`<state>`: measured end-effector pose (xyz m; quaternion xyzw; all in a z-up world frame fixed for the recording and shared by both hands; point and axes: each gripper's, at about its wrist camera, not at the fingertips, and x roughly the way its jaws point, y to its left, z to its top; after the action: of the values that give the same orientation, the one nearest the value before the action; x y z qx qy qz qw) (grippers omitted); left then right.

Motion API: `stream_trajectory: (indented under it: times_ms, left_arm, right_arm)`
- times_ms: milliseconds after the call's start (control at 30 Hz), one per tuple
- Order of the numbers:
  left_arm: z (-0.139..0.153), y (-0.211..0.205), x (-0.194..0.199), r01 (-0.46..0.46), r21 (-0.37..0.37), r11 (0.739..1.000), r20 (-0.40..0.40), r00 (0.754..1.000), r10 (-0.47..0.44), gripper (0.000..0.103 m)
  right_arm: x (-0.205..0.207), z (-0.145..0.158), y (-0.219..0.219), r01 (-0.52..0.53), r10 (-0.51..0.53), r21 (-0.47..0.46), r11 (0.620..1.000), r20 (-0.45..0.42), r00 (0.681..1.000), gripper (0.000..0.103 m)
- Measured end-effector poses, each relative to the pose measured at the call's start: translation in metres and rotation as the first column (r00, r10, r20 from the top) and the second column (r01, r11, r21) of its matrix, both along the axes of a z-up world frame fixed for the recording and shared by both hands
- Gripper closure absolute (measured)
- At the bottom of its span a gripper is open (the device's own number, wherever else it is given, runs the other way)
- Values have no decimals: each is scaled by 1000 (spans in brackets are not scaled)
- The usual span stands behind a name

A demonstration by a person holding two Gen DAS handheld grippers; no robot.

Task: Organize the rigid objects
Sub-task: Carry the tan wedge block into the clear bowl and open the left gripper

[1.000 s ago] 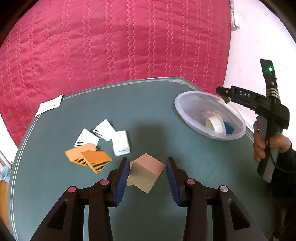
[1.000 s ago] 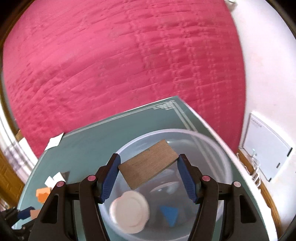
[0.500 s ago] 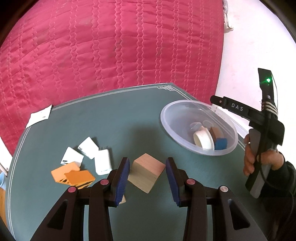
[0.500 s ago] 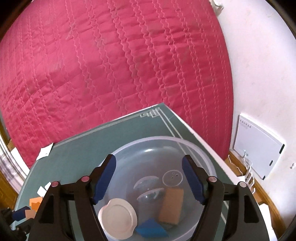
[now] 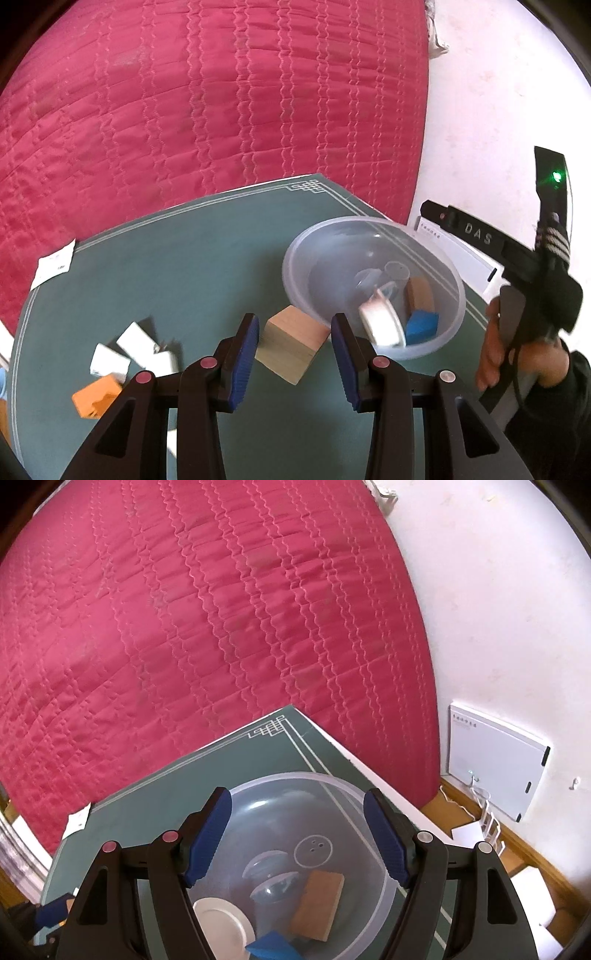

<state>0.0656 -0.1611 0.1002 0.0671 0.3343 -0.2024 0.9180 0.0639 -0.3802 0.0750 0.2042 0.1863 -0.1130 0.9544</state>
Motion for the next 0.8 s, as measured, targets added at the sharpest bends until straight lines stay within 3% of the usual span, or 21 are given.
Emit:
stream_trajectory:
  times_ms: [667, 700, 800]
  left_arm:
    - [-5, -46, 46, 33, -20, 999, -10, 999, -33, 59]
    - [-6, -48, 47, 35, -22, 999, -9, 999, -36, 58]
    - [-8, -48, 51, 33, -26, 999, -15, 999, -34, 33]
  right_arm:
    - [-4, -1, -6, 56, -56, 15, 998, -1, 998, 27]
    - [-5, -1, -6, 57, -57, 16, 998, -2, 998, 27]
    - [-4, -2, -8, 57, -57, 19, 998, -5, 998, 26]
